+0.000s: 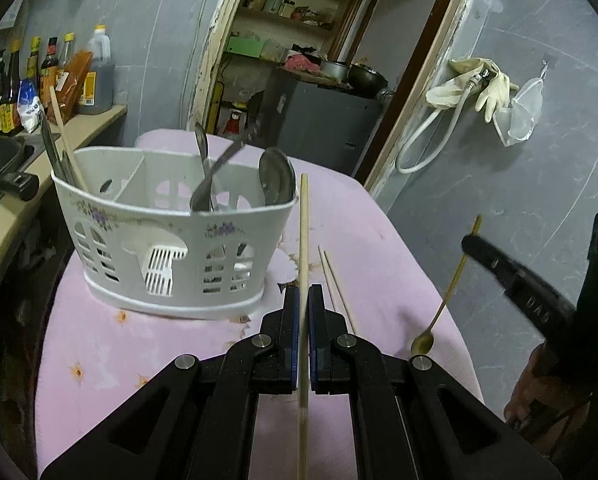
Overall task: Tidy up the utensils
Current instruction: 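Lift the chopstick and gold spoon toward the caddy, then lower the chopstick and spoon into the caddy and open both tools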
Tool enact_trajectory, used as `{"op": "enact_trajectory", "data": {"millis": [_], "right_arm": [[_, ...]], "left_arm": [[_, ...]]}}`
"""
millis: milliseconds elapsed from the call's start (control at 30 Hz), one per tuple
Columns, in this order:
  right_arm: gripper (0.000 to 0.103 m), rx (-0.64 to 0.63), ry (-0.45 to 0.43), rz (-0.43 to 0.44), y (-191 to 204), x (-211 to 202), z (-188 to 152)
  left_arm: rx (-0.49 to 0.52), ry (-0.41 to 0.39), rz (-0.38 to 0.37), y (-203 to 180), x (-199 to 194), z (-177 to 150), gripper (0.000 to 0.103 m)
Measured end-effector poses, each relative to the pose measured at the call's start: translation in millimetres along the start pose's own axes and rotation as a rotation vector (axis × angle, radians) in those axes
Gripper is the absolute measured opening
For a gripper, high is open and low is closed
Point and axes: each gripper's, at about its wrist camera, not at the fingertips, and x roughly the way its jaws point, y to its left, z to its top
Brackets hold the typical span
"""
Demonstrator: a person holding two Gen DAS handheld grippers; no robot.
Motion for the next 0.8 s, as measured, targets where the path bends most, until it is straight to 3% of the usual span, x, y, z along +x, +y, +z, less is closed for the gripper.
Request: {"op": "enact_trajectory", "data": {"millis": [200,433,800], "right_arm": [[0.003,-0.024,-0.094,0.038,17.7,-5.2,33.6],[0.003,-0.033,-0.206,0.151,40.3,-20.4,74.2],[0.003,-0.012,-0.298,0.324,82.3,-7.2,114.9]], "left_arm": [[-0.023,-0.081,-0.004,5.5,-15.6,17.9,0.002],[-0.088,-0.259,0.001,30.1,-40.3,60.5,0.002],[-0.300,-0.425,-0.061,111.7,-64.1,111.0,0.002]]}}
